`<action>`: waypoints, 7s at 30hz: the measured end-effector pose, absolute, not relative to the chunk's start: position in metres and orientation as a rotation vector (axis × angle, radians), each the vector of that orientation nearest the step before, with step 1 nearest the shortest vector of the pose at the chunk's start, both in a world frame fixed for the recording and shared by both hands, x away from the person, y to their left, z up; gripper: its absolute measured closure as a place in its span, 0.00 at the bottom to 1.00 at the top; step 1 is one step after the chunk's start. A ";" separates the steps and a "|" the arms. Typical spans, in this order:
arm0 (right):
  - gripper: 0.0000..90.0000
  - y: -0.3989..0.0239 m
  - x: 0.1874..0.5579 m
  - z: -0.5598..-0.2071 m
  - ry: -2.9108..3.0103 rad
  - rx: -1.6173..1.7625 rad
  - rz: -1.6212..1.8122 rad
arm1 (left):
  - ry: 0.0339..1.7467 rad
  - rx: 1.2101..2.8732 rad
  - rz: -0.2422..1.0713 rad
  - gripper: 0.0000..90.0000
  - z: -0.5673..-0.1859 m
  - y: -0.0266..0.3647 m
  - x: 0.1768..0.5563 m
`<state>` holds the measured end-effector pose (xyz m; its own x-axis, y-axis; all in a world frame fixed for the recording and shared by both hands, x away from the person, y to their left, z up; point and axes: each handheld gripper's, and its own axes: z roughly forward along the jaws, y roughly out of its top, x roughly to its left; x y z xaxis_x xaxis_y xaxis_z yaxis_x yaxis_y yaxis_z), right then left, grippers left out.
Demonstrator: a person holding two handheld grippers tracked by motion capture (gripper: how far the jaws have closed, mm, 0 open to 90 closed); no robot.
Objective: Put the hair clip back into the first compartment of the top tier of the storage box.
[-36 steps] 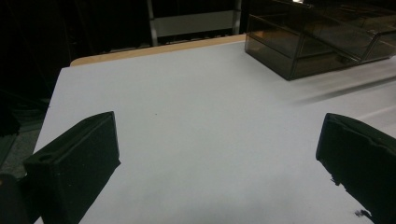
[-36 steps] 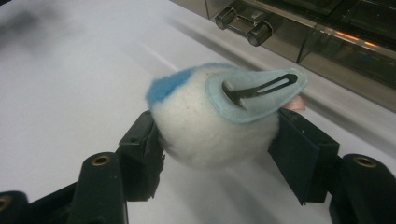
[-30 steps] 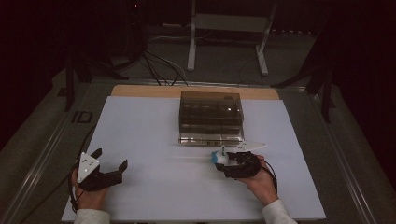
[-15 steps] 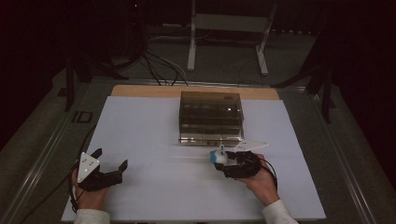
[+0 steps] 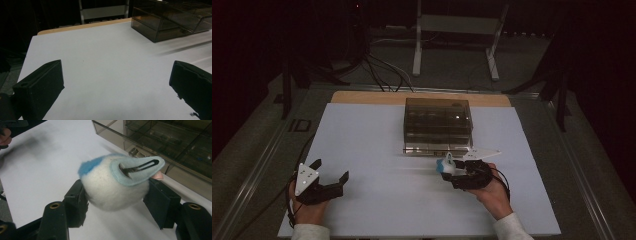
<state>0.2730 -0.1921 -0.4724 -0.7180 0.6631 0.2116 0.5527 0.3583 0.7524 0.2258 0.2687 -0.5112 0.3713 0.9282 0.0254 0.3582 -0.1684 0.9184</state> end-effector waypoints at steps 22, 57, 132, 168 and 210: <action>0.42 -0.183 0.280 -0.457 2.499 1.067 1.284 | 1.142 1.720 0.784 0.01 -0.511 0.269 0.226; 0.42 -0.168 0.309 -0.446 2.509 1.037 1.257 | 1.142 1.719 0.783 0.01 -0.511 0.269 0.226; 0.42 -0.123 0.357 -0.453 2.571 1.020 1.159 | 1.141 1.711 0.785 0.01 -0.510 0.270 0.226; 0.41 -0.107 0.379 -0.465 2.600 1.084 1.178 | 1.139 1.713 0.786 0.01 -0.510 0.271 0.226; 0.36 -0.104 0.386 -0.460 2.586 1.070 1.228 | 1.139 1.714 0.784 0.01 -0.511 0.271 0.227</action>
<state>0.3857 -0.1036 -0.4600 -0.7517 0.6255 0.2088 0.5572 0.4332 0.7084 0.2269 0.2712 -0.5107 0.3730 0.9276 0.0228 0.3532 -0.1647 0.9209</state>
